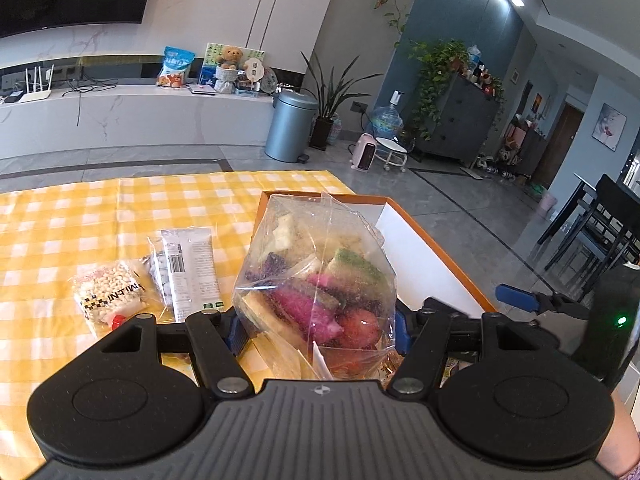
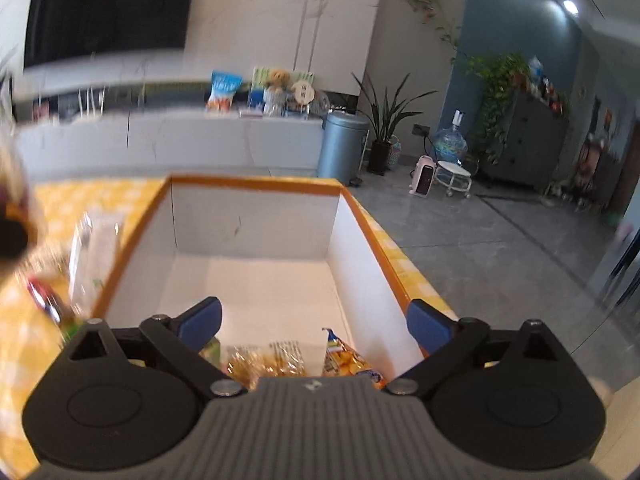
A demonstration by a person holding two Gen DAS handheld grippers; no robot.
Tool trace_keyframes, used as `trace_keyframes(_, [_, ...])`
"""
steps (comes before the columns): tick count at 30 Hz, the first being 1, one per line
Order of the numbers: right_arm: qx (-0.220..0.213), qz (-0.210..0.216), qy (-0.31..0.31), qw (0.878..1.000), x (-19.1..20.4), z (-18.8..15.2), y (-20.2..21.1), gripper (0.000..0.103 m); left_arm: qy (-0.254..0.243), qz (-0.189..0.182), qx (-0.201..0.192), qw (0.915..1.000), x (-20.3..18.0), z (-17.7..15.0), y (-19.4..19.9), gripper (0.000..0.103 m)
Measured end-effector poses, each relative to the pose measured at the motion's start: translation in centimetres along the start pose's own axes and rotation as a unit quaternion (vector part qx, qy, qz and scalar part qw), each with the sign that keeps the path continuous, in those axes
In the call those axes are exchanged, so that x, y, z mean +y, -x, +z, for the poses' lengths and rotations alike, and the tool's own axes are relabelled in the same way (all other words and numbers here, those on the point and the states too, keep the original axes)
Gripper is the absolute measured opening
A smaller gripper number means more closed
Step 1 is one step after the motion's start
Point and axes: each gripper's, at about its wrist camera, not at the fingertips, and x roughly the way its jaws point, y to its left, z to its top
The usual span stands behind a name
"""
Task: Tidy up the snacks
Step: 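Carry the clear fruit snack bag into the orange box and open the left gripper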
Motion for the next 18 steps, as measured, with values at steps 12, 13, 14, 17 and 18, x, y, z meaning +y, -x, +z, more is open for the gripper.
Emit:
trace_keyframes(12, [-0.021, 0.015, -0.136, 0.990, -4.7, 0.5, 1.9, 0.100, -0.046, 0.000, 0.029, 0.9985, -3.9, 2.8, -2.0, 0.075])
trace_keyframes(13, [-0.024, 0.019, -0.138, 0.990, -4.8, 0.4, 2.1, 0.100, -0.057, 0.001, 0.030, 0.9979, -4.4, 2.7, -2.4, 0.075])
trace_keyframes(14, [-0.026, 0.023, -0.141, 0.989, -5.0, 0.4, 2.2, 0.100, -0.066, 0.001, 0.031, 0.9973, -4.8, 2.6, -2.8, 0.075])
trace_keyframes(17, [-0.030, 0.028, -0.159, 0.986, -5.5, 0.4, 2.5, 0.100, -0.073, 0.007, 0.041, 0.9965, -5.8, 2.6, -4.5, 0.075])
trace_keyframes(18, [-0.030, 0.030, -0.165, 0.985, -5.6, 0.4, 2.5, 0.100, -0.072, 0.009, 0.044, 0.9964, -6.1, 2.6, -5.0, 0.075])
